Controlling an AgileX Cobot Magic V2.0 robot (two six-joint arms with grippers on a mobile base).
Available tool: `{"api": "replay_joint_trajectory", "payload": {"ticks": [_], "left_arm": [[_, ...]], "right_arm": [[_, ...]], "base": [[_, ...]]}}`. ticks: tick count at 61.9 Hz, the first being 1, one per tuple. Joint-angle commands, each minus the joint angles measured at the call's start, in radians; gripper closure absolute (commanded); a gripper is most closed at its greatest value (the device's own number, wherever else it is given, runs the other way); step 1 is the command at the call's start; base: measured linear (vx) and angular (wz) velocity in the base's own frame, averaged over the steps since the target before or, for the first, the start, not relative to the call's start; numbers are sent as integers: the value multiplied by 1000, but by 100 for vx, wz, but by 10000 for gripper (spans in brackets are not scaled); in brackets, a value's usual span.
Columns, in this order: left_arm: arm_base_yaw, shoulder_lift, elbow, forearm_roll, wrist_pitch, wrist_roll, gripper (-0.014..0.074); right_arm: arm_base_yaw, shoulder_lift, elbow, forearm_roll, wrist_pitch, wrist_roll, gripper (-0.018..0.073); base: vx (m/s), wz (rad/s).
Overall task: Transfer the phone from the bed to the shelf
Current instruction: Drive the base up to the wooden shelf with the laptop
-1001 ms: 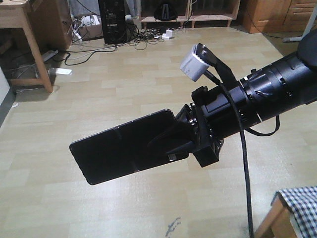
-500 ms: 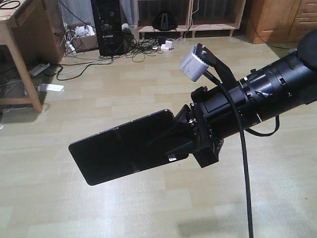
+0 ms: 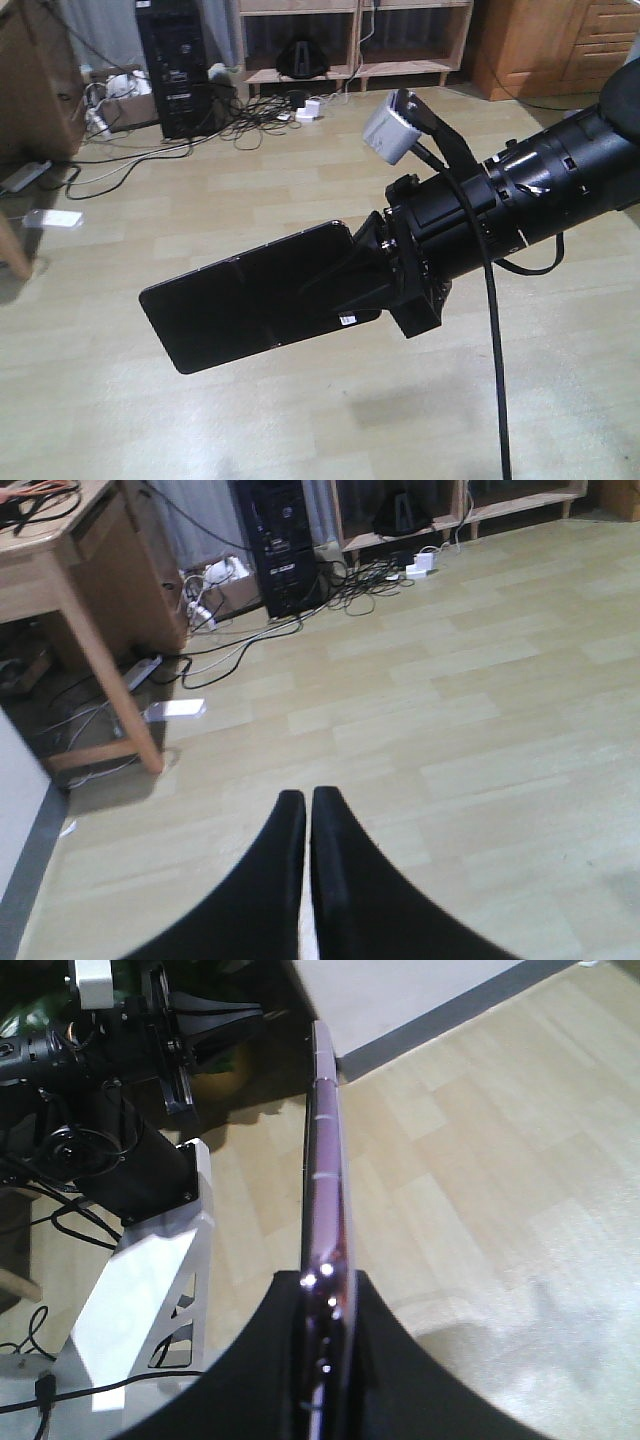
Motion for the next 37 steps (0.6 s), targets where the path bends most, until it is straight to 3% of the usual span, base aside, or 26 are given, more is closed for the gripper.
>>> {"api": "replay_joint_trajectory", "payload": {"ticks": [1,37], "left_arm": [[1,-8,5,-1,-72,0,595],[1,-8,5,-1,-72,0,595]], "right_arm": [[-1,-36,-26,75,63,0,561],[-1,-36,-26,75,63,0,561]], "base": [[45,-22],[45,-25]]}}
